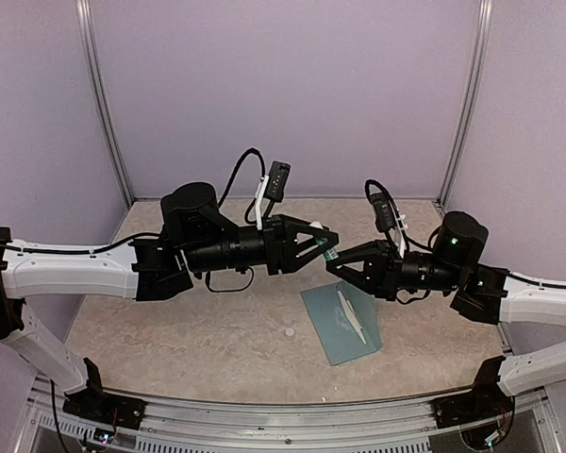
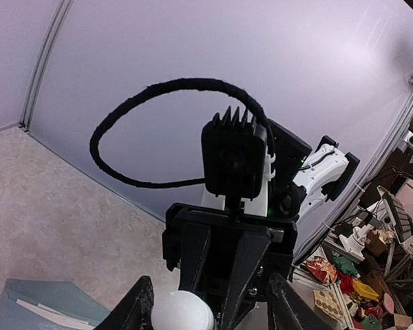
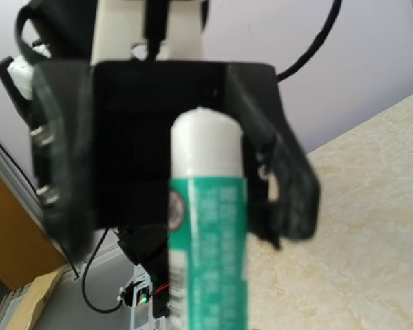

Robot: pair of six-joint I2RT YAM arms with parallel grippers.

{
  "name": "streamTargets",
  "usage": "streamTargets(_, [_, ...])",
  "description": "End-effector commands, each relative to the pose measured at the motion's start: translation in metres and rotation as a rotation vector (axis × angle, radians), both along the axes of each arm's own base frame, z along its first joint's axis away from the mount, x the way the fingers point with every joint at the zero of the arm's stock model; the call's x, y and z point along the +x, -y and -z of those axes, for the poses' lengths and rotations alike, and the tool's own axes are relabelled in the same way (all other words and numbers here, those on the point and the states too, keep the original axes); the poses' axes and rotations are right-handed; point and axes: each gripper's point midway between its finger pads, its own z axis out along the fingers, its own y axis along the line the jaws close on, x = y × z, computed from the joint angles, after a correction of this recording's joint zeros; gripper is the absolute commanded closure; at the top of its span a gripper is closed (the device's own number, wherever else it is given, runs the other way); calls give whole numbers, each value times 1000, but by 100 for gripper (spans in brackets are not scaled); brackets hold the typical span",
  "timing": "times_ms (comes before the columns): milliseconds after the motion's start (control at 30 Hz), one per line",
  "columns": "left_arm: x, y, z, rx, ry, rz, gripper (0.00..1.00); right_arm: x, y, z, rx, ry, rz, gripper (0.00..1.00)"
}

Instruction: Place the letter into the envelope and seal it

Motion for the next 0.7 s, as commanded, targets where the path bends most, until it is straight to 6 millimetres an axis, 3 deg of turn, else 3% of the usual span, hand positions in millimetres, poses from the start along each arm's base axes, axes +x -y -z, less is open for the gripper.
streamTargets(0, [-9,6,4,3,9,25,48,7,0,-18,55,39,29,96])
streamTargets(300, [-12,16,2,-29,8,27,56,10,-7,-20,97,26,25,98])
streamTargets(667, [-4,20,6,-27,0,-21,80,10,-11,-19,115,16,34,100])
